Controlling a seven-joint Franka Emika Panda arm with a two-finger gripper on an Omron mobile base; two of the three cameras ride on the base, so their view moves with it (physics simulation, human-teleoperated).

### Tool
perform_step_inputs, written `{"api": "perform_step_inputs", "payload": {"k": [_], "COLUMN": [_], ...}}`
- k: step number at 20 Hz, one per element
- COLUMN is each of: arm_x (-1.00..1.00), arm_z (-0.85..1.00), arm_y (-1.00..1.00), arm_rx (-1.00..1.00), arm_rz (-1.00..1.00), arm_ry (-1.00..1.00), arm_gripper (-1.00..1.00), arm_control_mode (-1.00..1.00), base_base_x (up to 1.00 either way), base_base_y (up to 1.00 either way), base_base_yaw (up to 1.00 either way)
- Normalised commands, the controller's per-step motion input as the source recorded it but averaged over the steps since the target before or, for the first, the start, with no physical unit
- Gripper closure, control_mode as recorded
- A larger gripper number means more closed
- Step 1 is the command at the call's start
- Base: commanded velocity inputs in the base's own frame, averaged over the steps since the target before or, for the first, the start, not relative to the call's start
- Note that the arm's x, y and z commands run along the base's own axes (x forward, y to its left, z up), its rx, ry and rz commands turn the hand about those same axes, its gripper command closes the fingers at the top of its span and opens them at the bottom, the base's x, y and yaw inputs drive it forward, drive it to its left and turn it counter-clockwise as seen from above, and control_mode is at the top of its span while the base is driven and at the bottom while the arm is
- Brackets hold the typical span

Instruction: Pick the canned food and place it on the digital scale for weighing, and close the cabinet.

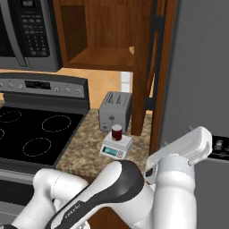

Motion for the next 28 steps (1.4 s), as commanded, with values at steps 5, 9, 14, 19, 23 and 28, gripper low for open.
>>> {"api": "perform_step_inputs", "payload": {"k": [5,9,14,19,23,28], "arm_x": [0.43,0.14,0.04,-0.05,0.53,0.64], "arm_z": [0.07,0.32,0.25,0.11,0.13,0.31], "arm_y": [-0.14,0.01,0.23,0.5,0.42,0.38], "arm_rx": [0.13,0.09,0.06,0.0,0.0,0.04], "arm_rz": [0.05,0.11,0.13,0.06,0.03,0.05], "arm_ry": [0.0,0.0,-0.07,-0.21,-0.04,-0.01], "arm_gripper": [-1.0,-1.0,-1.0,-1.0,-1.0,-1.0], "arm_control_mode": [-1.0,-1.0,-1.0,-1.0,-1.0,-1.0], "base_base_x": [0.0,0.0,0.0,0.0,0.0,0.0], "base_base_y": [0.0,0.0,0.0,0.0,0.0,0.0], "base_base_yaw": [0.0,0.0,0.0,0.0,0.0,0.0]}}
